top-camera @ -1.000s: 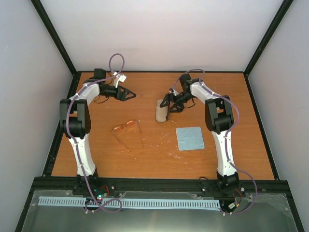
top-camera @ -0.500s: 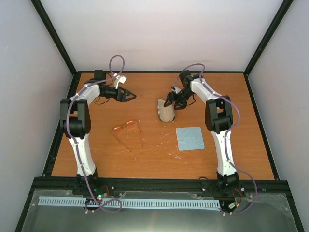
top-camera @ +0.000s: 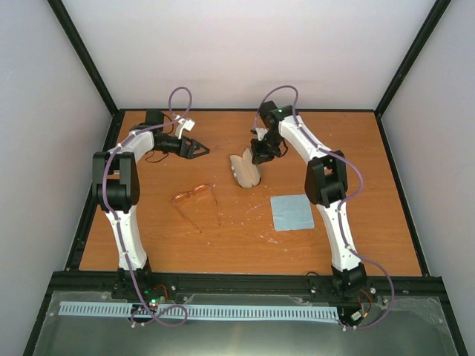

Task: Organize the sunglasses
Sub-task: Place the sunglasses case at the center of the board, then adjust the sunglasses case at the center of the board.

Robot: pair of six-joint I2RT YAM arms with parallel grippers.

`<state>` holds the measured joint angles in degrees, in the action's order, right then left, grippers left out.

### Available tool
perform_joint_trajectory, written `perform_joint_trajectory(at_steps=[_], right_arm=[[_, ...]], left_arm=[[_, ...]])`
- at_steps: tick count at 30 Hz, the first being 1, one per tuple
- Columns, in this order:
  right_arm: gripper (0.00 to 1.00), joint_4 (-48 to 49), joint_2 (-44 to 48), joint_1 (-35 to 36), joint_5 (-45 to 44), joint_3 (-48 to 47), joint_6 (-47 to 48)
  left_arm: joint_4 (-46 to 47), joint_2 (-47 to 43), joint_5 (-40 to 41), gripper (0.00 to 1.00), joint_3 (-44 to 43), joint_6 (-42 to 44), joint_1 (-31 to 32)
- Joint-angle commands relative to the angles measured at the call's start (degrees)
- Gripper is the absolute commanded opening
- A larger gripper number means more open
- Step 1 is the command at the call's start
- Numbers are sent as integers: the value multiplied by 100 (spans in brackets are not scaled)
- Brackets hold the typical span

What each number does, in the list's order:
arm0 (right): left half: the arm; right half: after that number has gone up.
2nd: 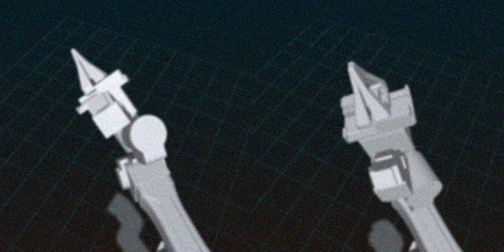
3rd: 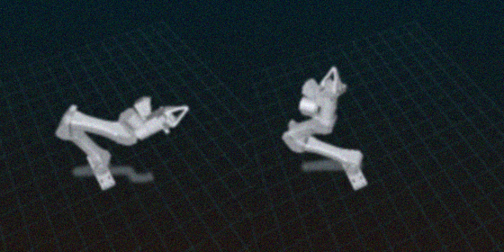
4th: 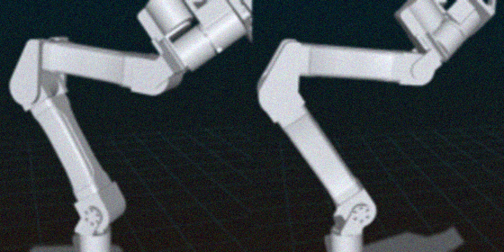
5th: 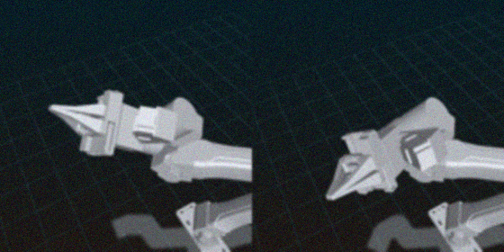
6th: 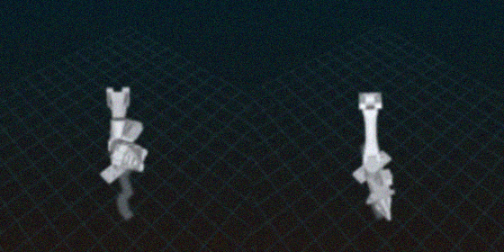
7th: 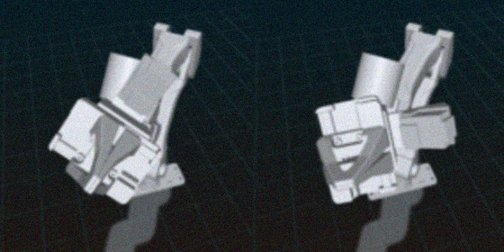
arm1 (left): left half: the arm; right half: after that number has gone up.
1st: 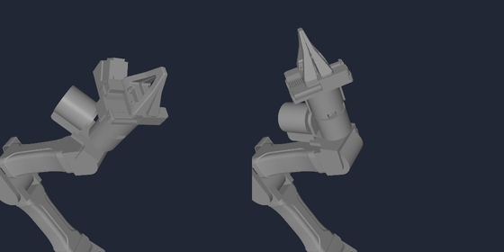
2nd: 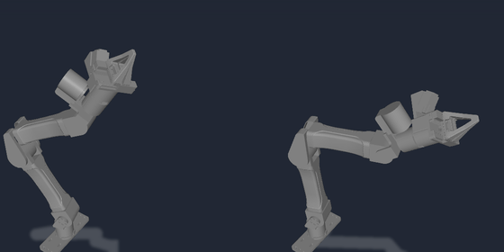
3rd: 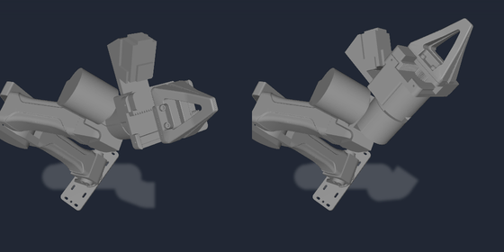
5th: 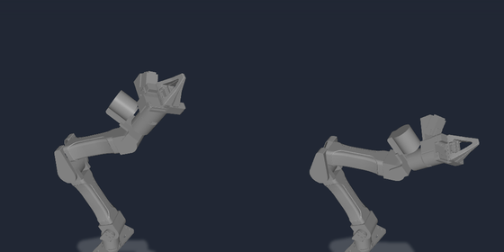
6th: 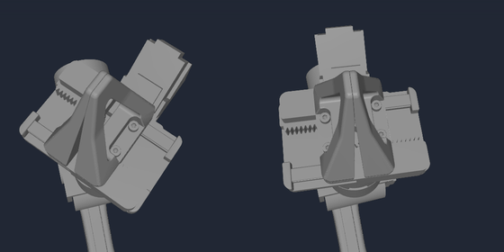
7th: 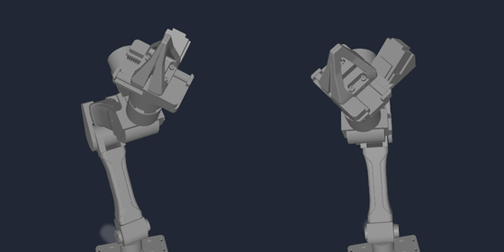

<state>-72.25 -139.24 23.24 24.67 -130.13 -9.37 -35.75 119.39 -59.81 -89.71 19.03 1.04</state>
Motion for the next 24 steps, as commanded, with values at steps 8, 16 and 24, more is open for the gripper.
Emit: perform_joint_trajectory(at_steps=[8,16,24], right_arm=[[5,-320,-81,396,-1442,-338,265],[3,312,337,874,-3049,-382,571],[3,964,697,1340,-4665,-169,982]], left_arm=[[81,-198,-101,100,43,62,2],[137,-221,-103,100,42,-23,2],[164,-244,-60,99,28,-60,2]])
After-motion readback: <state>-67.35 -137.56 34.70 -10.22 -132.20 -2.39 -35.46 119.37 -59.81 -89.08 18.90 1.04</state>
